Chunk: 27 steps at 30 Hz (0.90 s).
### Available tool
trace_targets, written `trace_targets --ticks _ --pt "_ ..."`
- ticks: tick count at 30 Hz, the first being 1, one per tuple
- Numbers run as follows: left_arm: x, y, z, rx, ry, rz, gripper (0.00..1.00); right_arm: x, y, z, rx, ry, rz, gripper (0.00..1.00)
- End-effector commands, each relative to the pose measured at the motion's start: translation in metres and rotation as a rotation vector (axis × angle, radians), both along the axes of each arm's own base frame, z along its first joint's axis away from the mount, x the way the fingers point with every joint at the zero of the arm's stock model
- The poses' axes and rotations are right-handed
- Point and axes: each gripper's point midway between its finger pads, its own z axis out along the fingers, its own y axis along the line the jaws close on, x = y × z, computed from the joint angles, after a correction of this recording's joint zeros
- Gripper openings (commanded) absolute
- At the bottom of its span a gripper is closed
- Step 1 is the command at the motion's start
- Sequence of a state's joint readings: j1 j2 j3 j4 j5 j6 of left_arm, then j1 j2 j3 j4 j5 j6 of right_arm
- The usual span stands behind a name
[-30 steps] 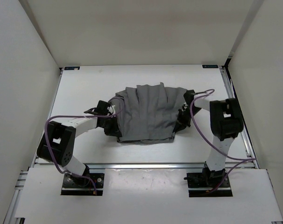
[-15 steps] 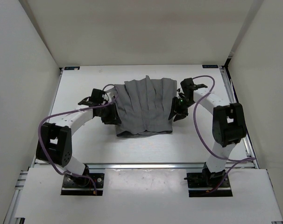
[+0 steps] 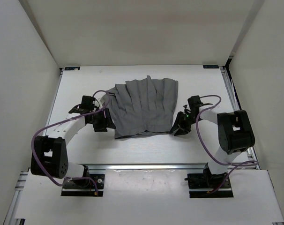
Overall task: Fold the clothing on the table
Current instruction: Flatten the skirt out, then fold the skirt
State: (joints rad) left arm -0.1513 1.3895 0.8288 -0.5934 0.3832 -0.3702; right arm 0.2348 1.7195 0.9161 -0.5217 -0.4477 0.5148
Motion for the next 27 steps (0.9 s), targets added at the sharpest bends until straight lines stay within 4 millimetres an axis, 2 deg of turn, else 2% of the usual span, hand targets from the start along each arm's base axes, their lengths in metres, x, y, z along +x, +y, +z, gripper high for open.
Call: trace_targets --ticks 1,10,18,20,22,23,27 --pt "-0.007 0.002 0.004 -0.006 -0.027 -0.008 0.66 0.033 0.006 0.019 0.129 -0.129 -0.103 0.44" --pt "-0.020 0.004 -0.008 -0.031 0.003 0.002 0.67 0.035 0.008 0.026 0.204 -0.176 -0.147 0.48" --pt "-0.023 0.005 -0.017 -0.081 0.011 0.032 0.66 0.030 0.025 0.015 0.277 -0.145 -0.151 0.47" --pt "-0.027 0.002 -0.021 -0.092 0.027 0.035 0.66 0.023 0.031 0.010 0.293 -0.114 -0.143 0.47" --pt "-0.025 0.003 -0.019 -0.097 0.014 0.034 0.67 0.017 0.039 0.007 0.306 -0.094 -0.121 0.42" --pt "-0.027 0.002 -0.021 -0.103 0.021 0.036 0.67 0.013 0.040 0.003 0.309 -0.076 -0.122 0.36" --pt "-0.026 -0.002 -0.020 -0.156 0.013 0.049 0.66 0.001 0.037 -0.002 0.276 -0.048 -0.126 0.02"
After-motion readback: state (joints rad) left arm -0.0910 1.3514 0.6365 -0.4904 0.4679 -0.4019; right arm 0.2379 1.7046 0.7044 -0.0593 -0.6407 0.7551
